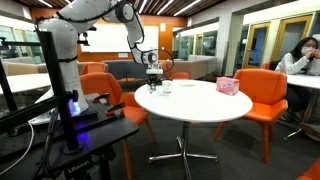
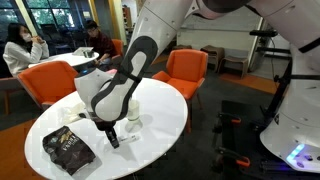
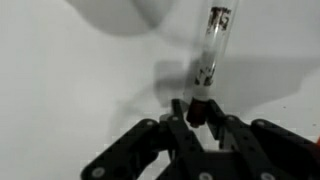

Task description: Put the marker in the cup

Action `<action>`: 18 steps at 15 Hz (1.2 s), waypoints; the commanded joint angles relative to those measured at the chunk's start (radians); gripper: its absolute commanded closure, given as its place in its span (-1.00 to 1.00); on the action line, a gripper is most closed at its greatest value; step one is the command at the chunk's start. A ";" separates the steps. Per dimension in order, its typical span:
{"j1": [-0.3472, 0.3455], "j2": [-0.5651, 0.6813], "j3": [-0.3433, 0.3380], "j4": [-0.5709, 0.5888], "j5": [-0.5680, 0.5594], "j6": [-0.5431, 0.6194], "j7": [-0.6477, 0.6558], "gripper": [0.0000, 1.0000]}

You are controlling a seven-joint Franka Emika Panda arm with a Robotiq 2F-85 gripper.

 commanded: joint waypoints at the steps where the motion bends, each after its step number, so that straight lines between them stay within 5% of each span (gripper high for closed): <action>1: 0.007 0.005 -0.004 0.025 -0.022 -0.033 0.039 0.94; 5: -0.035 -0.033 0.048 -0.007 0.013 -0.017 -0.009 0.90; 9: -0.151 -0.115 0.175 -0.056 0.098 0.017 -0.149 0.90; 18: -0.404 -0.282 0.351 -0.139 0.433 -0.029 -0.671 0.90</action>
